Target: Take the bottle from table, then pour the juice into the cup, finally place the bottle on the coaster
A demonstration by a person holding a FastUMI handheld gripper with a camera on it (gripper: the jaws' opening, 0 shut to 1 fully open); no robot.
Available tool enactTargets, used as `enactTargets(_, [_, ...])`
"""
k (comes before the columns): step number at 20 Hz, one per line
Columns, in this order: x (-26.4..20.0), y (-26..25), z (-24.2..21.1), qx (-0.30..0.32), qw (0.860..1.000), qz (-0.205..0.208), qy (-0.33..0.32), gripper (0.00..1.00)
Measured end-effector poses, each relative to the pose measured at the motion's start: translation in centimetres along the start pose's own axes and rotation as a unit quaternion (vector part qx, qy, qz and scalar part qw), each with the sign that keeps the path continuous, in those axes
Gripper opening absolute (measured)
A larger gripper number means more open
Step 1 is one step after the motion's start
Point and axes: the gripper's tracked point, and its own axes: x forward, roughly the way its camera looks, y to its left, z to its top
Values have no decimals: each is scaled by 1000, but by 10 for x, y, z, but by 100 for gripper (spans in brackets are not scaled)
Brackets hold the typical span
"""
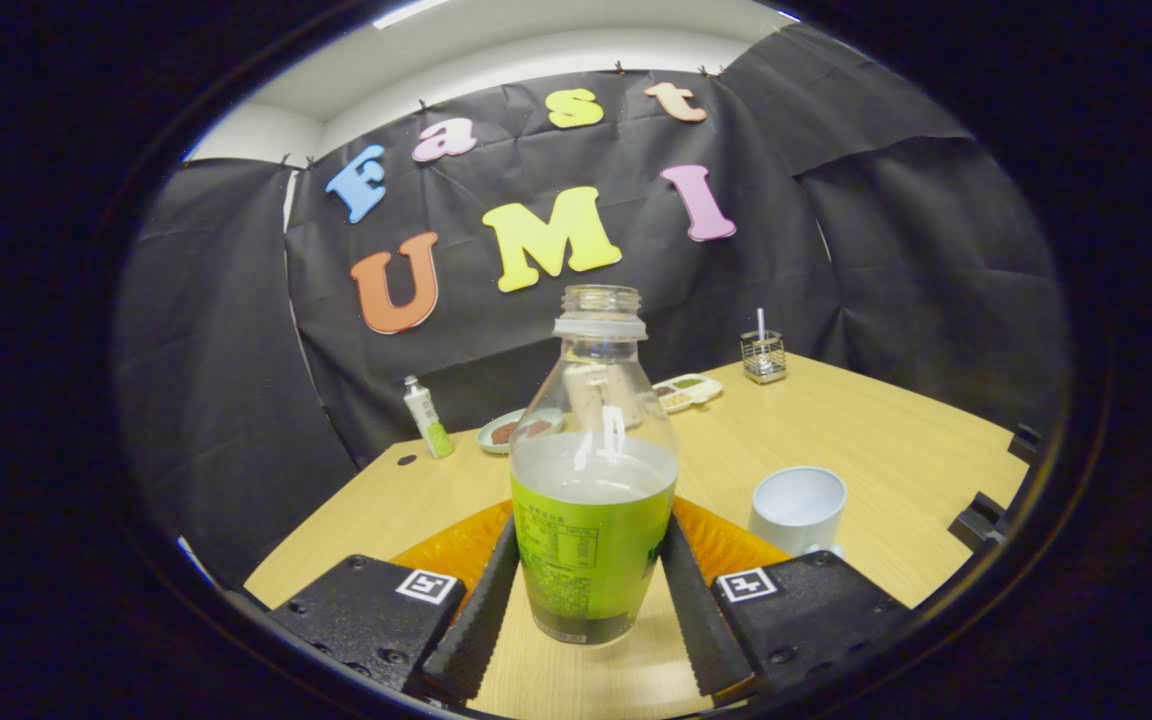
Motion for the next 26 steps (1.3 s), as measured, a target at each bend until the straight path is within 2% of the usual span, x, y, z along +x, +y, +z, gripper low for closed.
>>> enactTargets(3, [4,-8,3,37,999,9,13,80])
enactTargets(5, [6,-7,7,82,996,31,19,80])
enactTargets(9, [12,-6,10,179,980,80,32,79])
enactTargets(13, [19,-10,11,247,963,97,43,79])
enactTargets(16, [22,-9,12,302,944,120,52,78])
enactTargets(20, [20,-5,15,378,912,146,58,78])
enactTargets(26, [19,-4,24,462,868,169,58,78])
